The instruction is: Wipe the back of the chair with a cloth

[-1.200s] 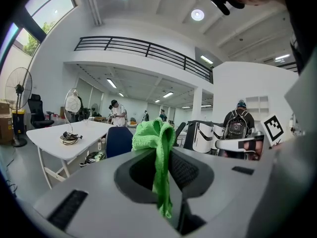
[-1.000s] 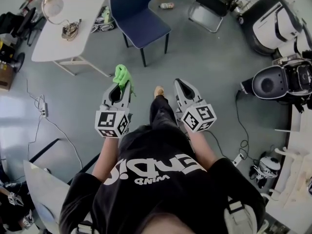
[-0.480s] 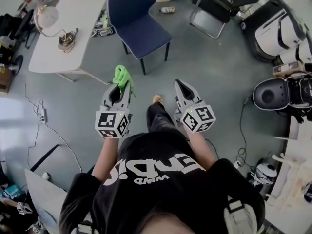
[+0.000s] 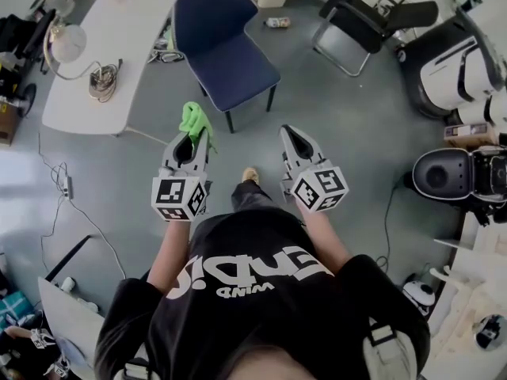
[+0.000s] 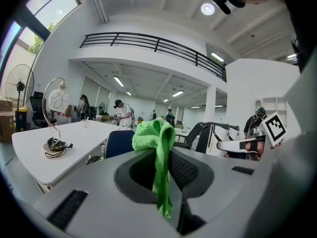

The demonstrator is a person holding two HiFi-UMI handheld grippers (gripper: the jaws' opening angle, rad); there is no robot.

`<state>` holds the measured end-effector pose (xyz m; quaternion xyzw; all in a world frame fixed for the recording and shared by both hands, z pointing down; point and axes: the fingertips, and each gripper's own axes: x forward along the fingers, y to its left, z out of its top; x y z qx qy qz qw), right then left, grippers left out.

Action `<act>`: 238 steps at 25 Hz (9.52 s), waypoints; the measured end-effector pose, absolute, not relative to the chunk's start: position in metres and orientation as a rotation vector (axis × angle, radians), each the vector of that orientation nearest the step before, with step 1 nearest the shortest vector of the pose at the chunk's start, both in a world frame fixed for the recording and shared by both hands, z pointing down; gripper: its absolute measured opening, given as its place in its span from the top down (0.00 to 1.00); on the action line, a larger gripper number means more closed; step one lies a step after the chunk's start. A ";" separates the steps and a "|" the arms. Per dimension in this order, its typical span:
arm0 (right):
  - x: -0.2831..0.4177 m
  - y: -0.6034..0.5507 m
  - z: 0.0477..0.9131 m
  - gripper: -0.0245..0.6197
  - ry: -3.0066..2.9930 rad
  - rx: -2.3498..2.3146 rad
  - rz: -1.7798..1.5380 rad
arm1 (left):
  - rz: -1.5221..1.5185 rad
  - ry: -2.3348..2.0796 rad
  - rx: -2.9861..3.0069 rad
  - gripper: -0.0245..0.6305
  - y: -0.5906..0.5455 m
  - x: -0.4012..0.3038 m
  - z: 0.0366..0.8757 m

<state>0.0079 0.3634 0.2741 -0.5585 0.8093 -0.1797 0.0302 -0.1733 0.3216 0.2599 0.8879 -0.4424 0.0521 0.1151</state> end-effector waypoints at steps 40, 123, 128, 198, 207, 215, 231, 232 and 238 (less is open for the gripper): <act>0.047 0.076 0.287 0.98 2.600 -1.571 -0.590 | 0.117 -1.470 2.528 0.88 0.051 -0.132 0.268; 0.112 -0.188 0.466 0.98 2.619 -1.562 -0.821 | -0.068 -1.935 2.162 0.88 -0.323 -0.113 0.452; 0.138 -0.195 0.475 0.98 2.573 -1.612 -0.834 | -0.038 -1.814 2.251 0.88 -0.348 -0.054 0.466; 0.179 -0.196 0.515 0.98 2.567 -1.671 -0.891 | 0.175 -1.678 2.226 0.88 -0.322 -0.010 0.558; 0.216 -0.189 0.523 0.98 2.508 -1.725 -0.921 | 0.122 -1.490 2.325 0.88 -0.334 0.068 0.550; 0.196 -0.193 0.524 0.98 2.561 -1.642 -0.932 | 0.138 -1.612 2.259 0.88 -0.310 0.030 0.549; 0.113 -0.205 0.538 0.98 2.752 -1.368 -0.968 | 0.325 -1.994 1.892 0.88 -0.235 -0.139 0.598; 0.109 -0.206 0.539 0.98 2.761 -1.356 -0.971 | 0.330 -2.002 1.876 0.88 -0.231 -0.145 0.602; 0.097 -0.206 0.549 0.98 2.794 -1.327 -0.978 | 0.349 -2.012 1.824 0.88 -0.219 -0.158 0.630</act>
